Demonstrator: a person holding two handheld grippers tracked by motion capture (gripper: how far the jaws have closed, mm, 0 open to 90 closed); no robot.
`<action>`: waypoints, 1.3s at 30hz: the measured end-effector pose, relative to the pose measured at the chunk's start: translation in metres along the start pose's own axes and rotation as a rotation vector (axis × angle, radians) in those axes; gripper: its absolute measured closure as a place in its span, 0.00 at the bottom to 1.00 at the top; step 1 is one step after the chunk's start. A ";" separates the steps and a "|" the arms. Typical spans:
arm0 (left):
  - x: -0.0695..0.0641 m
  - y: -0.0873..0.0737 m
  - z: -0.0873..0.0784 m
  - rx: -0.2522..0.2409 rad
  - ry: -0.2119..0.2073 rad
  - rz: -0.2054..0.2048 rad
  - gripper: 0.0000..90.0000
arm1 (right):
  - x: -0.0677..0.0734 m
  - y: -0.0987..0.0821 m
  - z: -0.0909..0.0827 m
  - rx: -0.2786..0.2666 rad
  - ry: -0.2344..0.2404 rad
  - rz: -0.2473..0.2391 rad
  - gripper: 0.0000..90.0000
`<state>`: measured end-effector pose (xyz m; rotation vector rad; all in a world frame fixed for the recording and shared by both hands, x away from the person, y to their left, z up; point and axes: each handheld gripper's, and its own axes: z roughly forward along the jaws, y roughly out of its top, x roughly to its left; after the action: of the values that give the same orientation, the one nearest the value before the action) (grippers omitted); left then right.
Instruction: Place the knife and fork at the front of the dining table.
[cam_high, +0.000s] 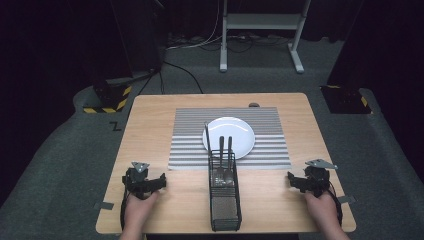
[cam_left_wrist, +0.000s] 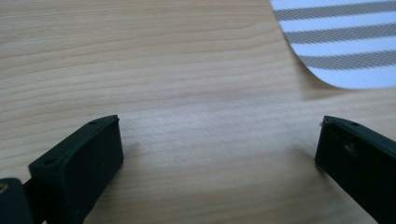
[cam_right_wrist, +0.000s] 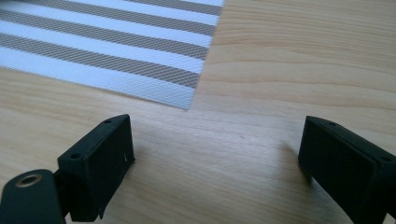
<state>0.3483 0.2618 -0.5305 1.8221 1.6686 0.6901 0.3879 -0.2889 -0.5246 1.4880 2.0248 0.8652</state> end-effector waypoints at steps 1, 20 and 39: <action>-0.001 -0.001 -0.001 -0.003 -0.010 0.011 0.01 | 0.000 0.000 0.000 -0.001 0.010 -0.007 0.11; -0.001 -0.003 -0.005 0.005 -0.060 0.048 0.01 | 0.000 0.000 0.001 0.002 0.009 -0.012 0.10; -0.009 0.002 -0.021 -0.136 -0.163 0.123 0.03 | 0.001 0.001 0.001 0.001 0.004 -0.007 0.10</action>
<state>0.3337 0.2541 -0.5141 1.8420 1.3814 0.6709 0.3886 -0.2880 -0.5248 1.4795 2.0329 0.8655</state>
